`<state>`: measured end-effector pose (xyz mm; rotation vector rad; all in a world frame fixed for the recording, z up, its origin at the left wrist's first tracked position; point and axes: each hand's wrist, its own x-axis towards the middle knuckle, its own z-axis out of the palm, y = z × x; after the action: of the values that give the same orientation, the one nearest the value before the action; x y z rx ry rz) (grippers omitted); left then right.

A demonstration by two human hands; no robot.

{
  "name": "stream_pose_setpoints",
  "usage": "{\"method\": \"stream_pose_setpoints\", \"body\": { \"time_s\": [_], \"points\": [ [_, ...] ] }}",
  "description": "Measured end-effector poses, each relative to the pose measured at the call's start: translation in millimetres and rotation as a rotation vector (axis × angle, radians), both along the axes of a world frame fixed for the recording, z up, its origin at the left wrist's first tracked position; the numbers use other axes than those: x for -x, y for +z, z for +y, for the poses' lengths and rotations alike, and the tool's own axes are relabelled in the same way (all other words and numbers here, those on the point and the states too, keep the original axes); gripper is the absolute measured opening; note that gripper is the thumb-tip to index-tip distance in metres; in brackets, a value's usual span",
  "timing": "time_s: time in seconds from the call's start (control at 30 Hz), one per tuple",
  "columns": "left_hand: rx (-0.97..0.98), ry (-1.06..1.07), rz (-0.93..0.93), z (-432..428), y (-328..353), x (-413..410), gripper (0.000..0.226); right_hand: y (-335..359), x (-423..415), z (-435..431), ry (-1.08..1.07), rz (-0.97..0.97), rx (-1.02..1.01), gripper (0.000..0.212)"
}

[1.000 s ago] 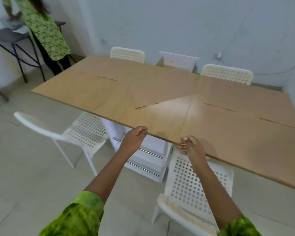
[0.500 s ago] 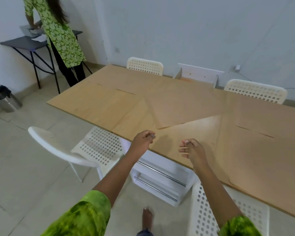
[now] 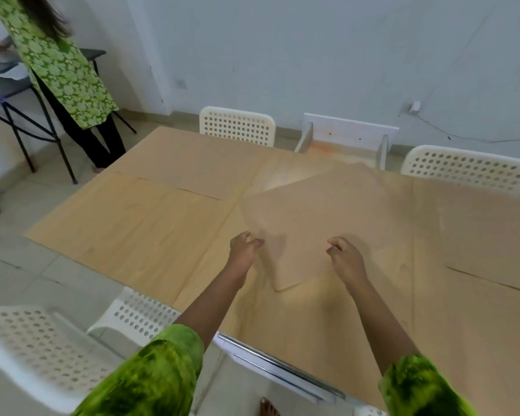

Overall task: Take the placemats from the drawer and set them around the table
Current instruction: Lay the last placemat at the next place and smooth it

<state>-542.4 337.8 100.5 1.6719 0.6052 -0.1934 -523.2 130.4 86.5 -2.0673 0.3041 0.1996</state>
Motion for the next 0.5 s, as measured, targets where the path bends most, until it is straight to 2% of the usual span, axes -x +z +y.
{"method": "stream_pose_setpoints", "body": {
  "time_s": [0.13, 0.23, 0.3, 0.37, 0.4, 0.47, 0.5],
  "points": [
    [0.285, 0.142, 0.076, 7.4, -14.9, -28.0, 0.081, -2.9, -26.0, -5.4, 0.118, 0.041, 0.174, 0.043],
    [0.395, 0.158, 0.124, 21.6, -86.2, -72.8, 0.092, -4.9, -40.9, -7.5, 0.185, 0.073, 0.263, 0.049],
    [0.473, 0.200, 0.136, 22.6, -104.5, -91.9, 0.094, -5.4, -43.6, -9.2, 0.224, 0.105, 0.331, 0.053],
    [0.526, 0.276, 0.138, 14.7, -64.4, -87.9, 0.078, -4.7, -43.8, -9.7, 0.247, 0.133, 0.403, 0.056],
    [0.556, 0.303, 0.117, 8.7, -31.2, -78.4, 0.063, -4.2, -43.9, -9.7, 0.256, 0.143, 0.440, 0.057],
    [0.621, 0.281, 0.095, 1.4, -10.9, -75.9, 0.021, -3.6, -44.0, -9.6, 0.252, 0.152, 0.477, 0.058],
    [0.640, 0.244, 0.102, -1.4, -6.9, -78.3, 0.008, -4.1, -44.5, -9.7, 0.243, 0.151, 0.479, 0.058]
  ]
}}
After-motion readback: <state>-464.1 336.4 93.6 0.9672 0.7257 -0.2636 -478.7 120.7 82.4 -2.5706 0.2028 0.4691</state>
